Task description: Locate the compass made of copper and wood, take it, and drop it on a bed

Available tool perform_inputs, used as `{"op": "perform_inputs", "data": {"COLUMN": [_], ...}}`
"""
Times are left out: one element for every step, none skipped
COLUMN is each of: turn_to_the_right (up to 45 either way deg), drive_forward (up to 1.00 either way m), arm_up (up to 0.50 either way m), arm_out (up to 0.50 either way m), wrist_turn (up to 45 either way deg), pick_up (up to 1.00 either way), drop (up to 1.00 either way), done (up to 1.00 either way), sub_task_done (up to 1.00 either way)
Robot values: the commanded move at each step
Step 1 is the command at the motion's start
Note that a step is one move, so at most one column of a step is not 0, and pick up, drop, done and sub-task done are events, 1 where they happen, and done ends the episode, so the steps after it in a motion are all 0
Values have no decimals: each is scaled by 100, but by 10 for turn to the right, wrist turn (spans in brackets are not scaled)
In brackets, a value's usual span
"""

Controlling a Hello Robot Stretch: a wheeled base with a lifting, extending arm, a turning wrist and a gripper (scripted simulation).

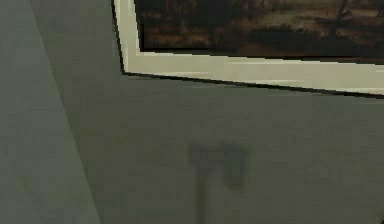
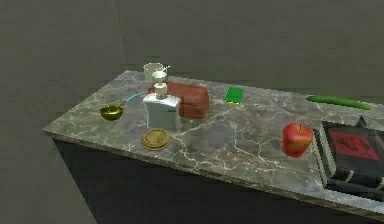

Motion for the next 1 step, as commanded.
{"op": "perform_inputs", "data": {"turn_to_the_right": [0], "drive_forward": [0], "arm_up": [50], "arm_out": [0], "wrist_turn": [0], "pick_up": [0], "drop": [0], "done": [0], "sub_task_done": [0]}}
